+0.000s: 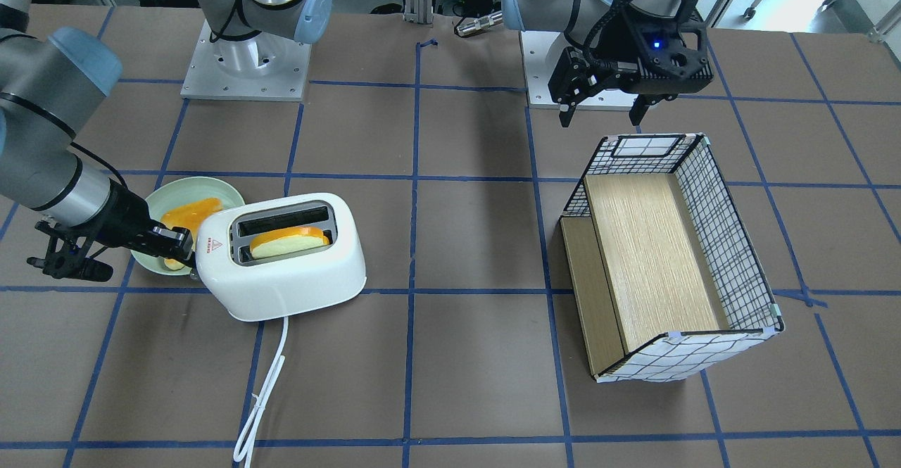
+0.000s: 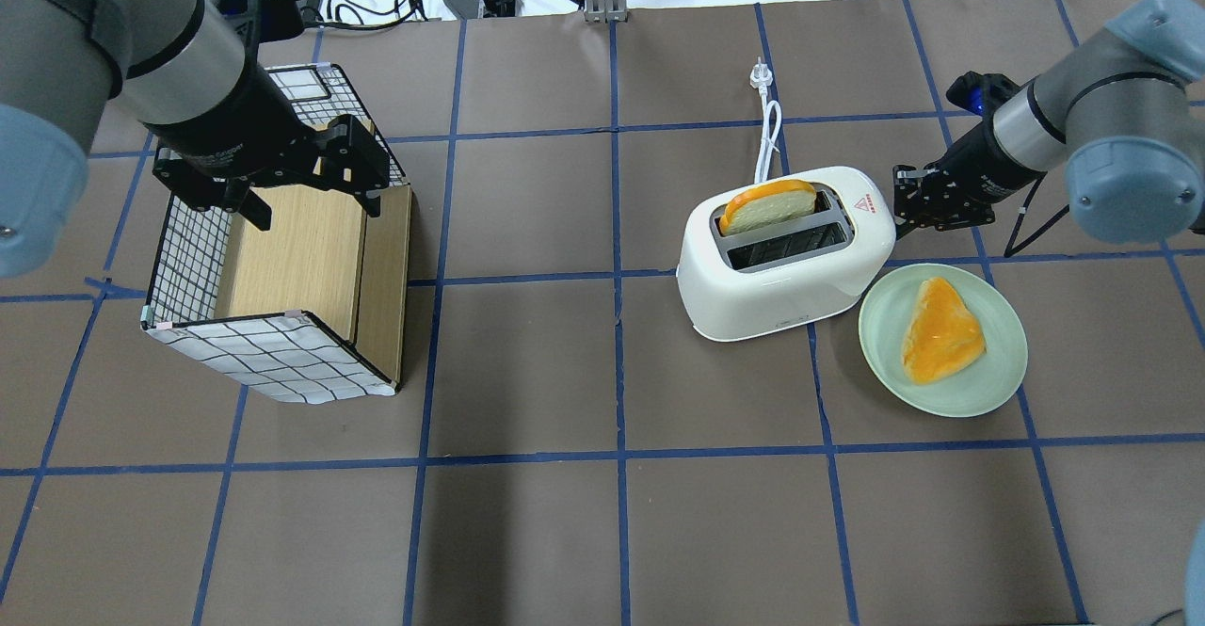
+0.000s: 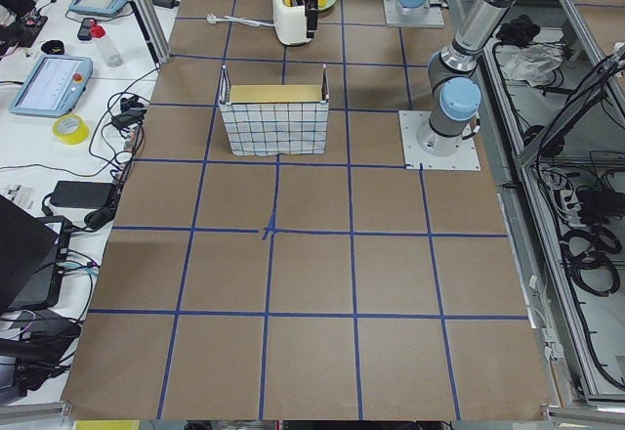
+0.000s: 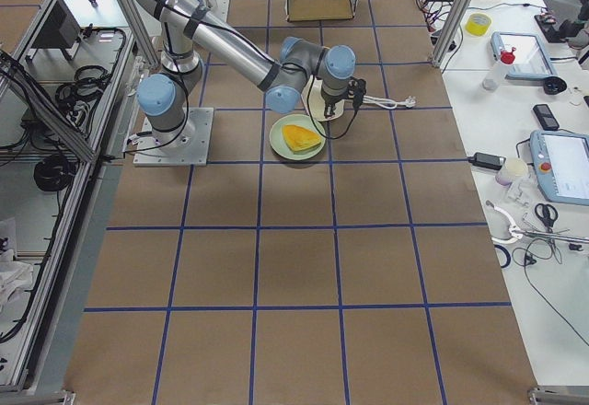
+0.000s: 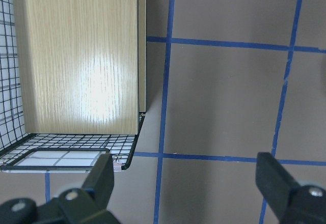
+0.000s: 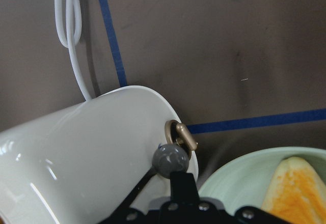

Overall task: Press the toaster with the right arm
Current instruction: 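Lift the right gripper away from the lever back above the toaster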

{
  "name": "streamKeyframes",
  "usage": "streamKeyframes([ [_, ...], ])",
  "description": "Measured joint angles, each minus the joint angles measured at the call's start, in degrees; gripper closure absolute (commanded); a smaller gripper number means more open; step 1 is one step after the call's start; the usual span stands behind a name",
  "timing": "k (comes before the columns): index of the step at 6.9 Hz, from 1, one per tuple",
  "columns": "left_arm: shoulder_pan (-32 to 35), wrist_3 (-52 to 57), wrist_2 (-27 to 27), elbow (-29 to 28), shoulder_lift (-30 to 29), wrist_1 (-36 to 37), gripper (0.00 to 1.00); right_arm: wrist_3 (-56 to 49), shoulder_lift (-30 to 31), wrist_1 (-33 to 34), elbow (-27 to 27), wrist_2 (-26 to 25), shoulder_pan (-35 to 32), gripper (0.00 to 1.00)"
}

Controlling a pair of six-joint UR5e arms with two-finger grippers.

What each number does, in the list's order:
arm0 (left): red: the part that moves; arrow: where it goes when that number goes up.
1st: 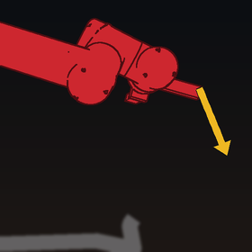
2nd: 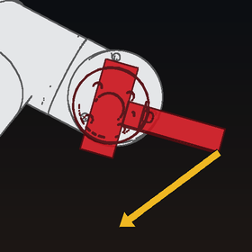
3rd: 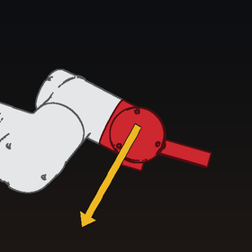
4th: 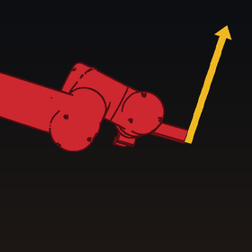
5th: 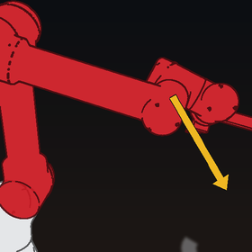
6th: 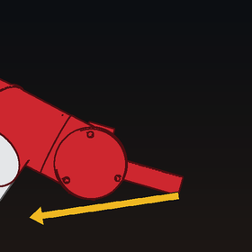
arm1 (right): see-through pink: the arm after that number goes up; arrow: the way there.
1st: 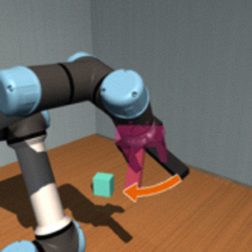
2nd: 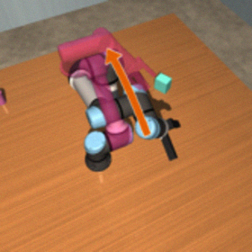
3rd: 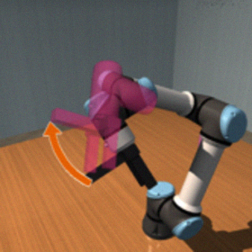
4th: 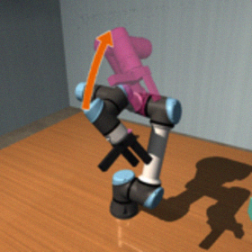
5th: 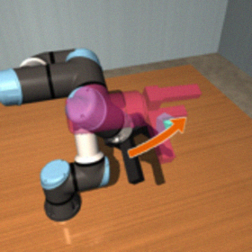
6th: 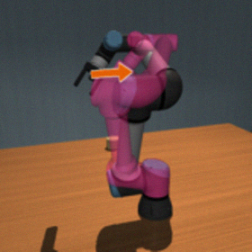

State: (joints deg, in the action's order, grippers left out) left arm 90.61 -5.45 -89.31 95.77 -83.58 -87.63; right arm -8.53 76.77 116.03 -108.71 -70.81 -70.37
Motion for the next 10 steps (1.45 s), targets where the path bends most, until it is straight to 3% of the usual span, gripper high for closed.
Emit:
streamKeyframes([
  [1, 0.0, 0.0, 0.0, 0.0, 0.0, 0.0, 0.00, 0.4, 0.2, -0.2, 0.2, -0.2, 0.0, 0.66],
  [2, 0.0, 0.0, 0.0, 0.0, 0.0, 0.0, 0.00, 0.5, 0.8, -0.5, 0.8, -0.6, 0.0, 0.01],
  [5, 0.0, 0.0, 0.0, 0.0, 0.0, 0.0, 0.00, 0.6, 4.8, -3.1, 2.3, -3.3, -0.1, 0.00],
  [10, 0.0, 0.0, -0.1, 0.0, 0.0, 0.0, 0.00, 0.8, 10.9, -18.9, 12.8, -12.5, -1.9, 0.00],
])
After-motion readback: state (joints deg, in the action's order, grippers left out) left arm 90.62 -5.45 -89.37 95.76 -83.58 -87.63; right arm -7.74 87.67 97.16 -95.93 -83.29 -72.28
